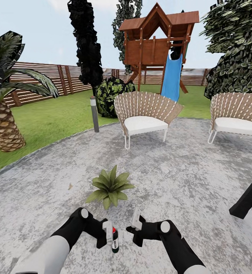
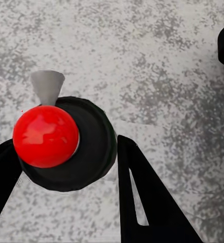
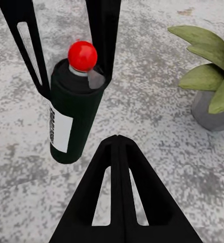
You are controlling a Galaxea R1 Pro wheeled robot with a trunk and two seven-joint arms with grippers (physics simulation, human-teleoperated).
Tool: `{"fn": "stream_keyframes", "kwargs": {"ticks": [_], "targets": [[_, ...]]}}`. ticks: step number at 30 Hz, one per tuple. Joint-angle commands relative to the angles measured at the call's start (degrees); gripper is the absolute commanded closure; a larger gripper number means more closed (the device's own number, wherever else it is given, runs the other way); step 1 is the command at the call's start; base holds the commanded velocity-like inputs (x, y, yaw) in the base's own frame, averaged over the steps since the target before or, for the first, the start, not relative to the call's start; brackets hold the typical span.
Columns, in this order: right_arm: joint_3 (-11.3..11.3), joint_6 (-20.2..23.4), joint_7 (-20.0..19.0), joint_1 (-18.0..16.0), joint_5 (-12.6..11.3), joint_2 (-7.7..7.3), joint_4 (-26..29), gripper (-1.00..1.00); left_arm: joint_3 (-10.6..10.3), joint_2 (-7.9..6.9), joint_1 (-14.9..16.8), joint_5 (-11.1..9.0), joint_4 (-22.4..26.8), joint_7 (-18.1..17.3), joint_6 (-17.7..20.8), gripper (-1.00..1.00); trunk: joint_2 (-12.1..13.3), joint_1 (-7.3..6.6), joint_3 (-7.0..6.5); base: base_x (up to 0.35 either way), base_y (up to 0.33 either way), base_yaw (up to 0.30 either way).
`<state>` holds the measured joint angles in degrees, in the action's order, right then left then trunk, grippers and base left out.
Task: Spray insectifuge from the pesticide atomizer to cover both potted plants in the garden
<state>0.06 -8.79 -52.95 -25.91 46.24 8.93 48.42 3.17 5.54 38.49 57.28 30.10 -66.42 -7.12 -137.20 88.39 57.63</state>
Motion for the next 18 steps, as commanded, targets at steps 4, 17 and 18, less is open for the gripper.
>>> {"fn": "stream_keyframes", "kwargs": {"ticks": [4, 17, 18], "targets": [[-0.06, -0.53, -0.05, -0.01, 0.6, 0.03, 0.06, 1.0, 0.35, 1.33, -0.04, 0.49, 0.05, -0.07, -0.86, 1.0, -0.02, -0.01, 0.05, 0.0, 0.0, 0.0], [-0.06, -0.55, -0.05, -0.01, 0.6, 0.34, 0.43, 1.0, 0.35, 2.26, -0.17, 0.31, -0.33, 0.96, -1.05, 1.0, -0.02, -0.01, 0.05, 0.0, 0.0, 0.0], [-0.06, -0.57, -0.05, -0.01, 0.6, 0.38, 0.44, 1.0, 0.35, 2.27, -0.17, 0.3, -0.52, 1.33, -1.05, 1.0, -0.02, -0.01, 0.05, 0.0, 0.0, 0.0]]}}
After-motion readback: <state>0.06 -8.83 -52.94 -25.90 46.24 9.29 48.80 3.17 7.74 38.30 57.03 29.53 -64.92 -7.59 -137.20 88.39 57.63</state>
